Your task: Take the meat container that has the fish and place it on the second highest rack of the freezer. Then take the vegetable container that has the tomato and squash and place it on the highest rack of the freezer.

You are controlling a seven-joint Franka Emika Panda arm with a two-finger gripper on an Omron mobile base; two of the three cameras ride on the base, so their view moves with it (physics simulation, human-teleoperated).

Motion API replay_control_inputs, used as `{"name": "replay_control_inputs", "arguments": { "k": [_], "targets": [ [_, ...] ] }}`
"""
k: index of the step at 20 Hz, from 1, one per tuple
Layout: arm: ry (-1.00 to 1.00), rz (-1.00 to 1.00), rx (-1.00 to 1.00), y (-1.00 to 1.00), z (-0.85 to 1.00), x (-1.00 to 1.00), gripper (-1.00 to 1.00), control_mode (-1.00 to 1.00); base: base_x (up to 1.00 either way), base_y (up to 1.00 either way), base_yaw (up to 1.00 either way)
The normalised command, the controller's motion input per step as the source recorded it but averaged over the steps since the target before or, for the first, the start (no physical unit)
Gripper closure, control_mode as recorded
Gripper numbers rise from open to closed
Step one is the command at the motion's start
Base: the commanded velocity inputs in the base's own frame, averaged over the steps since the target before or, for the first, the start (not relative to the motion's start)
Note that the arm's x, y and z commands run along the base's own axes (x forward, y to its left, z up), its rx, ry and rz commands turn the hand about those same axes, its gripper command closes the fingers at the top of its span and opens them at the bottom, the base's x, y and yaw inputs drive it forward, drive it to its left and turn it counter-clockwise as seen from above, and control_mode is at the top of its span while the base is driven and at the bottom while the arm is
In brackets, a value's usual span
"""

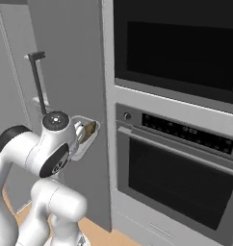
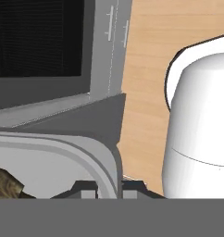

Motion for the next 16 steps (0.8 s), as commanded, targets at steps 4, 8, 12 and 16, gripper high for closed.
{"name": "replay_control_inputs", "arguments": {
  "k": [4,8,12,16],
  "targets": [
    [0.00,0.00,0.00,0.00,0.00,0.00,1.00,1.00,0.03,1.00,-0.12],
    [0.00,0.00,0.00,0.00,0.00,0.00,1.00,1.00,0.13,1.00,-0.11],
    [0.00,0.00,0.00,0.00,0.00,0.00,1.00,1.00,0.26,0.91,-0.08],
    [0.00,0.00,0.00,0.00,0.00,0.00,1.00,1.00,0.26,0.64,-0.05]
  ]
}}
